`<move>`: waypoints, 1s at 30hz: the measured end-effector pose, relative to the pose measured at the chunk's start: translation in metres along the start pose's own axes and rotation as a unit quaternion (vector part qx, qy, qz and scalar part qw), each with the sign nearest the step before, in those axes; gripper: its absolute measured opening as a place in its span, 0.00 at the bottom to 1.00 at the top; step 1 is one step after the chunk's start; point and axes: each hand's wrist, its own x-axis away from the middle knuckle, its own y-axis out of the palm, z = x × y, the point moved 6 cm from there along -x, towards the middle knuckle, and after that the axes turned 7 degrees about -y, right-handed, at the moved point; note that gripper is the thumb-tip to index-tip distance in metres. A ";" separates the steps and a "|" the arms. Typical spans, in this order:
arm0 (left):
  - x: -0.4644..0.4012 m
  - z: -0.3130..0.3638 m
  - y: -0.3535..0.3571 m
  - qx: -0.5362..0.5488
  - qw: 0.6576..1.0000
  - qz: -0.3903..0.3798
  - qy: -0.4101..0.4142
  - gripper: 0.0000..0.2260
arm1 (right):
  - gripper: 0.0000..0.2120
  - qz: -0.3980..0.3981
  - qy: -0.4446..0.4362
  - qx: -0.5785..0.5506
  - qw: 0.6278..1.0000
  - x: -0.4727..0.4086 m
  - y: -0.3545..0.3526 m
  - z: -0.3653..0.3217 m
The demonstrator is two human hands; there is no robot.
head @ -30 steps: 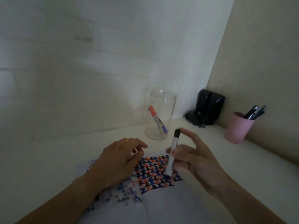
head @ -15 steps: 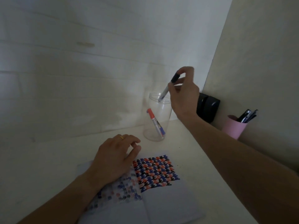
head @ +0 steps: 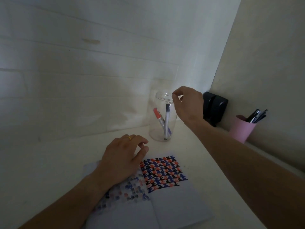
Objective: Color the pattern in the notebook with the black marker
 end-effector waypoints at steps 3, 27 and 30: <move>0.000 0.000 -0.001 0.007 1.000 -0.004 0.002 0.17 | 0.07 0.018 -0.010 -0.015 1.000 0.028 -0.016 -0.003; 0.007 0.006 0.029 -0.014 0.979 -0.180 0.095 0.14 | 0.13 -0.237 -0.015 0.011 0.971 0.194 0.002 0.033; 0.006 0.006 0.027 -0.012 0.979 -0.183 0.092 0.15 | 0.13 -0.241 -0.009 0.011 0.970 0.193 -0.001 0.031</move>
